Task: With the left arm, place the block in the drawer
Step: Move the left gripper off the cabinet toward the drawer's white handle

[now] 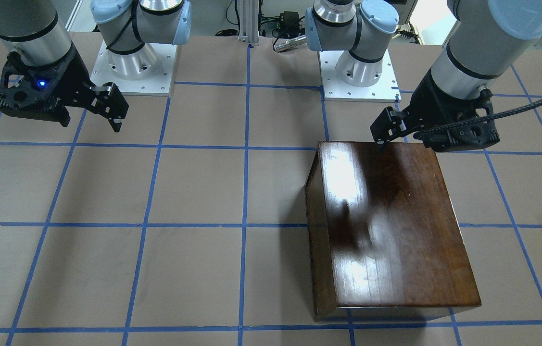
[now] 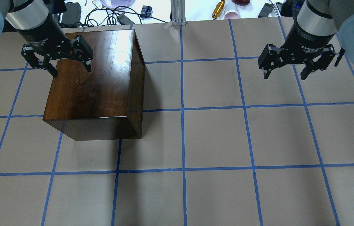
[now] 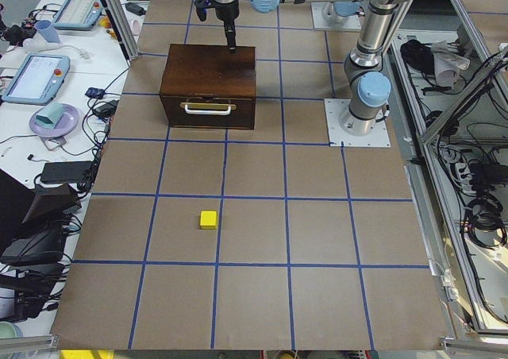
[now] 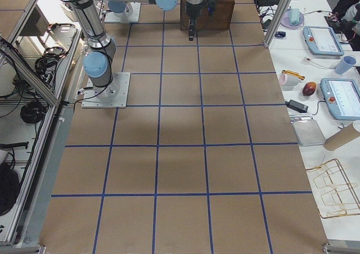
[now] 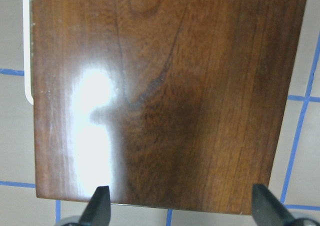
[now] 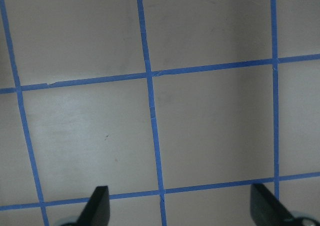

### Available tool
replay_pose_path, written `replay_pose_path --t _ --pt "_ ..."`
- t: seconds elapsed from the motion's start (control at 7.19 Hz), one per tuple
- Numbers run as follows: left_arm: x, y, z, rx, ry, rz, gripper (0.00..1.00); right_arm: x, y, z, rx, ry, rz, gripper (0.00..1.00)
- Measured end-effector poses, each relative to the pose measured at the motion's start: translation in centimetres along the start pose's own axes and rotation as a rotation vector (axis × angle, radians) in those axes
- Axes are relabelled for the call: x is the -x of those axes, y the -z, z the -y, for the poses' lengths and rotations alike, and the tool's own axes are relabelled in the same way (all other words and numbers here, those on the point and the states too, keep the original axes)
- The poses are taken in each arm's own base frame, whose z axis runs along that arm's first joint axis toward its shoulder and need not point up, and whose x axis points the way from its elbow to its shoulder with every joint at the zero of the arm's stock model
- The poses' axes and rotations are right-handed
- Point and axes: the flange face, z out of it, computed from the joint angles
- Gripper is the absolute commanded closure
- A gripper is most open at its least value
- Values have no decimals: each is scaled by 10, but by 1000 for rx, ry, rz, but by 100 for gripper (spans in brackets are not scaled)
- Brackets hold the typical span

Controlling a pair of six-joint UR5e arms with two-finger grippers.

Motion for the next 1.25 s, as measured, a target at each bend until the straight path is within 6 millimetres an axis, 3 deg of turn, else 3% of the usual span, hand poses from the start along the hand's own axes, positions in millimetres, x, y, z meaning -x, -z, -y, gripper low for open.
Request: replay_pose_path --t 0.28,0.7,0.97,1.25 --pt "25 10 10 -20 -20 -4 0 0 0 0 0 0 0 0" --pt "87 19 32 -39 -61 -27 0 0 0 0 0 0 0 0" --pt "138 10 44 -33 -105 -44 0 0 0 0 0 0 0 0" --pt "182 -13 64 -41 -144 -95 0 0 0 0 0 0 0 0"
